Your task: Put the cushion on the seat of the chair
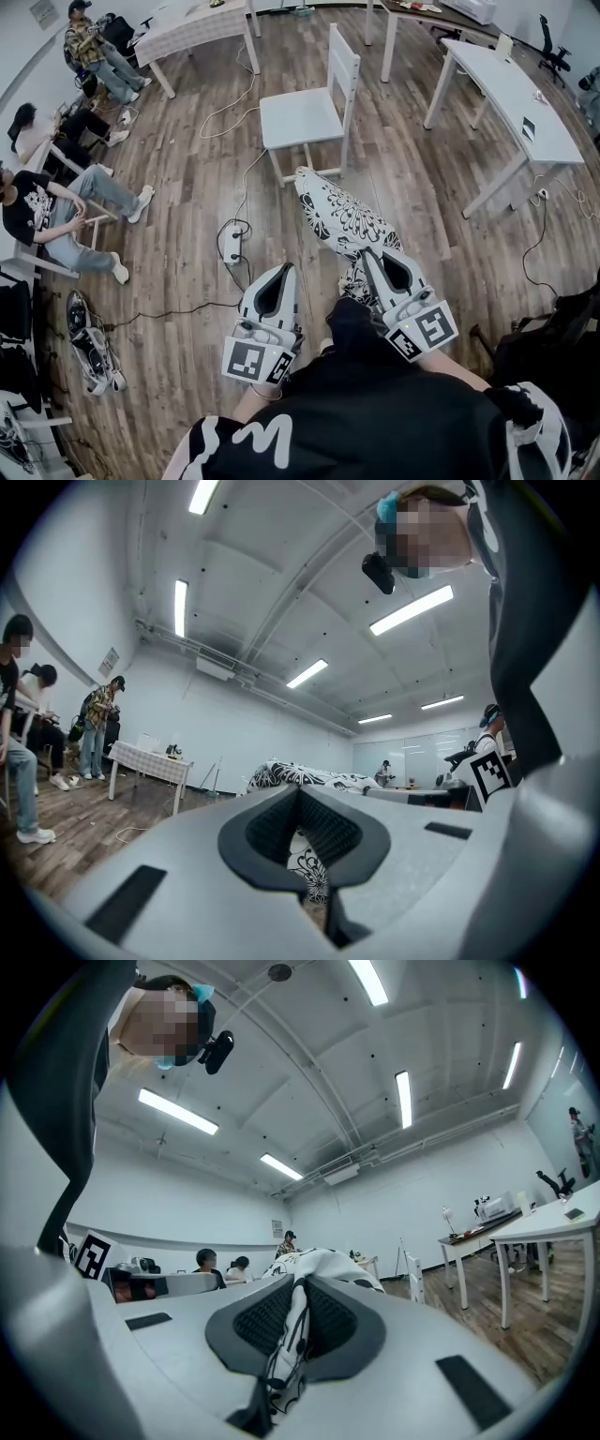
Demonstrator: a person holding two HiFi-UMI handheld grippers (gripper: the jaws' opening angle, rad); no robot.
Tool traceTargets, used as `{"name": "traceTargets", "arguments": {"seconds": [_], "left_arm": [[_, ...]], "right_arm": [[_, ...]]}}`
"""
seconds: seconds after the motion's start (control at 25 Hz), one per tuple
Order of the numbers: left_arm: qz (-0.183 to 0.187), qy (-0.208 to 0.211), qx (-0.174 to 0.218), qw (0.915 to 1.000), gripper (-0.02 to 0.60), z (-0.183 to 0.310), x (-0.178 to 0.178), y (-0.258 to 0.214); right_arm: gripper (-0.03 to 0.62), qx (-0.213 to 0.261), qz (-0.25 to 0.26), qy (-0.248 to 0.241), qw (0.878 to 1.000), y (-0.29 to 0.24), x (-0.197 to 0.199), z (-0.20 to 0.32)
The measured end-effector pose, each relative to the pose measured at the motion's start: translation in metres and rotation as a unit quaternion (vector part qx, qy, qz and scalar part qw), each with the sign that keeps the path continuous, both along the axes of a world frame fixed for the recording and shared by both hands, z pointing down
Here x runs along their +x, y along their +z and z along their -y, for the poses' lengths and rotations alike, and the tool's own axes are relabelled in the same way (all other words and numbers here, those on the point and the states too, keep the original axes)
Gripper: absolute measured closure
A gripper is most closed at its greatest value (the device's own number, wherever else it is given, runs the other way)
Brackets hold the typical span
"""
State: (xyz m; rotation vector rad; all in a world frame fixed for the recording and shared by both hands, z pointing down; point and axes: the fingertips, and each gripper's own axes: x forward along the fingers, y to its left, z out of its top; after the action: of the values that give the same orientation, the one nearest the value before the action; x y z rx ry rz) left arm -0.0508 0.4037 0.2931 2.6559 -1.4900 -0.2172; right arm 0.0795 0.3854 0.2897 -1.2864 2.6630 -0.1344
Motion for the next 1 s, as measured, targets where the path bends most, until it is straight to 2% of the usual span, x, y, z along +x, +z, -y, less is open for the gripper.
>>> {"name": "traceTargets", "arguments": {"seconds": [0.44,1.0], "left_arm": [[-0.004,-0.012,0.003,0.9999,0.578,0.064,-0.002,0.005],[-0.003,-0.031,0.006,0.9995,0.578,0.177,0.022,-0.007]], "right_arm": [[0.562,-0.005,0.003,-0.014,1.0,0.009,-0.003,0.067],[0.562,-0.013,0.011,-0.035,0.999,-0.001,0.018,0.188]]}}
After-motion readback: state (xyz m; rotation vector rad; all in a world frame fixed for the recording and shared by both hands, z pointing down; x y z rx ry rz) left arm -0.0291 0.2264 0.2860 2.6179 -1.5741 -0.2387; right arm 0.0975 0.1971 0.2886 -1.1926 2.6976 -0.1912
